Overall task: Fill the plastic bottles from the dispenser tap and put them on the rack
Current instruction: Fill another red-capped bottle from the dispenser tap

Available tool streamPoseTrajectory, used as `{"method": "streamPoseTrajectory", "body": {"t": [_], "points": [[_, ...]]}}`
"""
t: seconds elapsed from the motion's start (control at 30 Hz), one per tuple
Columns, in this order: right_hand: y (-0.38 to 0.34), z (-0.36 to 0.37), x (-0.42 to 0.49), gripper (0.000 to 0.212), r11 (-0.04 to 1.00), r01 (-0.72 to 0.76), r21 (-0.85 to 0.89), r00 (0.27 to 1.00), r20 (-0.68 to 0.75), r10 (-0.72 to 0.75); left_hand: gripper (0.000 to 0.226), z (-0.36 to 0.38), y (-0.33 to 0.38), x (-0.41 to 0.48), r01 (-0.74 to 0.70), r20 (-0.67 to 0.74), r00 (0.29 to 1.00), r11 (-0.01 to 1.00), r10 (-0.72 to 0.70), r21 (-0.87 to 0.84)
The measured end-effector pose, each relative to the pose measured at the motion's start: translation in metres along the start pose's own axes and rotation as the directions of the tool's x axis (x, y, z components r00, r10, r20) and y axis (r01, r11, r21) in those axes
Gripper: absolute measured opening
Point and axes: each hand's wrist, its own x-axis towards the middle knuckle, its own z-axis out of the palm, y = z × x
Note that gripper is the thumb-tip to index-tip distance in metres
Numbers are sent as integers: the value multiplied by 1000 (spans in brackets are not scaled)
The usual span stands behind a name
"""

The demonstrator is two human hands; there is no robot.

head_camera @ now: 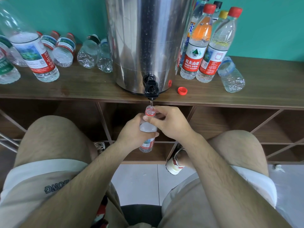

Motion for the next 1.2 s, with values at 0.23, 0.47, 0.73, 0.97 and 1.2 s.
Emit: {"method": "streamPoseTrajectory", "body": {"t": [0.23,0.47,0.73,0.97,1.2], "points": [[-1,-2,-1,33,1000,-2,7,1000,8,2,69,0,1,-1,6,0,1000,1000,-6,1],[2,-1,-1,36,1000,-8,15,1000,12,8,68,0,2,-2,5,10,1000,1000,-5,-13],[4,0,-1,36,1000,-13,20,1000,9,13,71,1,1,-1,22,15,1000,1000,-22,-16],[4,-1,0,35,999,-13,29,1000,14,12,70,1,1,-1,20,16,1000,1000,-19,-9],[5,0,0,32,999,-24,37,1000,21,23,69,0,2,-2,10,23,1000,1000,-10,-6]]}}
